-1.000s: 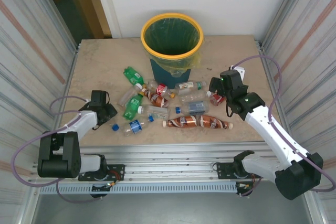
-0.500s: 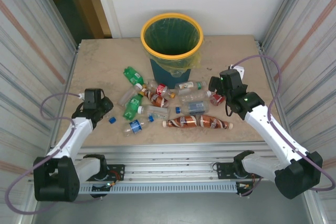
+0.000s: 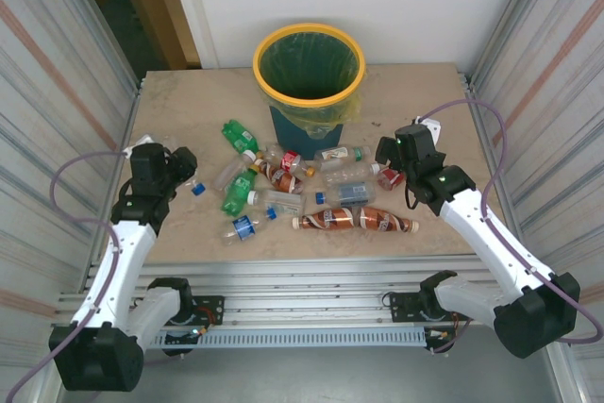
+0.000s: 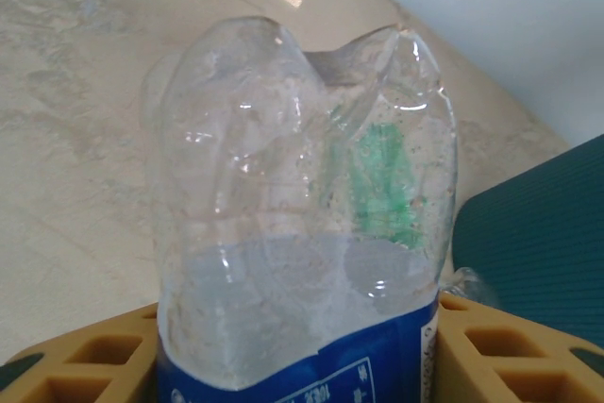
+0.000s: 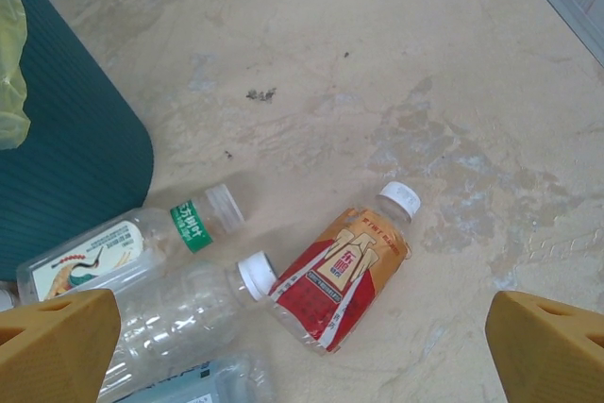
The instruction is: Put the plastic bottles in the bin
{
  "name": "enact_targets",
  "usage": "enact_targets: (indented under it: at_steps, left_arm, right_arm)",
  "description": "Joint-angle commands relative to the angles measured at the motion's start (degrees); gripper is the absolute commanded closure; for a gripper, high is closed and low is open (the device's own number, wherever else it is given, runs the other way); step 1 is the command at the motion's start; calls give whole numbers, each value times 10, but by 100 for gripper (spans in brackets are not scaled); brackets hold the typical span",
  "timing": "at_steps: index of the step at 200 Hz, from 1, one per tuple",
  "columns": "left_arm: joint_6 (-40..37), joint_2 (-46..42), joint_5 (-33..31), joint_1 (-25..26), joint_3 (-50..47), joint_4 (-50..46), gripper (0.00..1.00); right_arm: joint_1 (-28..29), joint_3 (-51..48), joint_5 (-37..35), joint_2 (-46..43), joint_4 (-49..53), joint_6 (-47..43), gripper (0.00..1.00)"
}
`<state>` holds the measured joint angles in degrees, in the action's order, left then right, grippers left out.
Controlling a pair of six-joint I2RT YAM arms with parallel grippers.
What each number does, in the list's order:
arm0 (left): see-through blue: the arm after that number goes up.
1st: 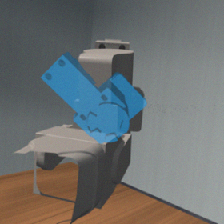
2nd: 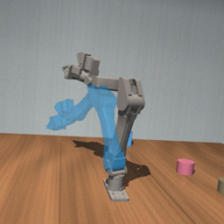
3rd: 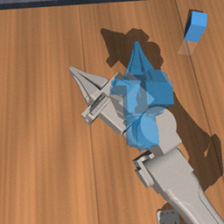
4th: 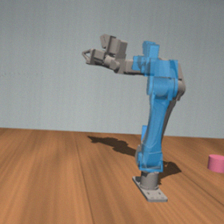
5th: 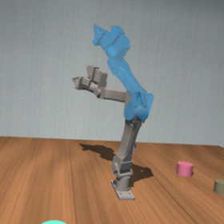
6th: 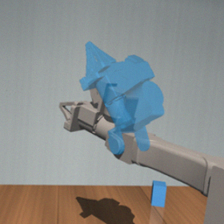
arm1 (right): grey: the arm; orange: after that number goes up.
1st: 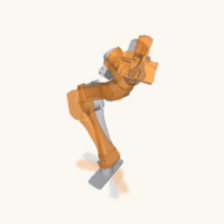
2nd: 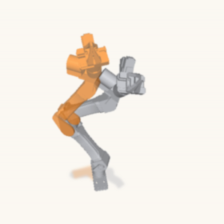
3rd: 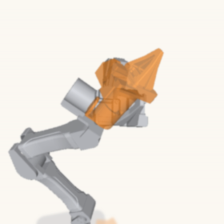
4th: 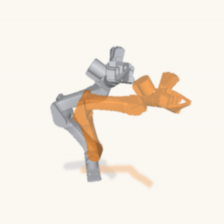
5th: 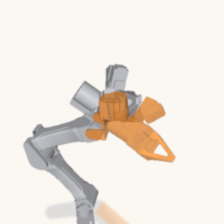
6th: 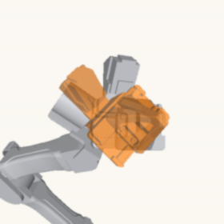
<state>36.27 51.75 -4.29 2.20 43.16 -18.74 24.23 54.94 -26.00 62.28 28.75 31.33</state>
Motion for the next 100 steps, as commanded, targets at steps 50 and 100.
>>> enact_targets:
  at_steps: [50, 100]
  left_arm:
    - [22, 44, 66, 17, 99, 89, 55]
    - [-8, 142, 61, 96, 213, 131, 55]
  right_arm:
    - [-5, 0, -25, -3, 12, 34, 2]
    - [-5, -8, -32, -10, 18, 48, 2]
